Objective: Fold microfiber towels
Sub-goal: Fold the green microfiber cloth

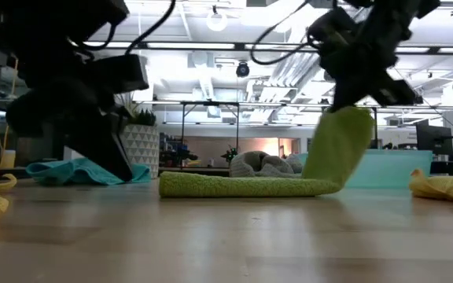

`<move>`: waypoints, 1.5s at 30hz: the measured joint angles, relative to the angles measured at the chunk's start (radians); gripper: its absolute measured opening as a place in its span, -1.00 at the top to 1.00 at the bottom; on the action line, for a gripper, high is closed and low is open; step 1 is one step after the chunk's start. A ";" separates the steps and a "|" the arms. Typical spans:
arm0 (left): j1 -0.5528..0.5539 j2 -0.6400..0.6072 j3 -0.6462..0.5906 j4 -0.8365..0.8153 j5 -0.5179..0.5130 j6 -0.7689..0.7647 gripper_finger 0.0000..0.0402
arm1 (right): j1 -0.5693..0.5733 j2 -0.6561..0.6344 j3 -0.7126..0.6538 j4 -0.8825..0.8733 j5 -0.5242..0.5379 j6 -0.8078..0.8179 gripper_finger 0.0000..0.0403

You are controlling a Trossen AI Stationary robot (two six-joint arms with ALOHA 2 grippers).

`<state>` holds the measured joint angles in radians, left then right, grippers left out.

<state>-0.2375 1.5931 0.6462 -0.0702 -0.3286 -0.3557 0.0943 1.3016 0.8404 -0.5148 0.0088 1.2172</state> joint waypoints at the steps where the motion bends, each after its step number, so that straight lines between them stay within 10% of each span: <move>1: 0.000 0.023 0.001 0.046 0.007 0.000 1.00 | 0.004 0.014 0.002 0.028 -0.002 0.010 1.00; 16: 0.008 0.133 0.011 0.193 -0.002 0.008 1.00 | 0.017 0.361 0.118 0.493 -0.057 0.034 1.00; 33: 0.010 0.135 0.010 0.199 0.000 0.010 1.00 | 0.017 0.704 0.486 0.513 -0.172 -0.071 1.00; 45: 0.010 0.122 0.010 0.183 0.010 0.008 1.00 | 0.012 0.722 0.488 0.459 -0.138 -0.071 0.80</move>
<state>-0.2270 1.7156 0.6563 0.1123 -0.3188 -0.3476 0.1059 2.0232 1.3281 -0.0560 -0.1288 1.1461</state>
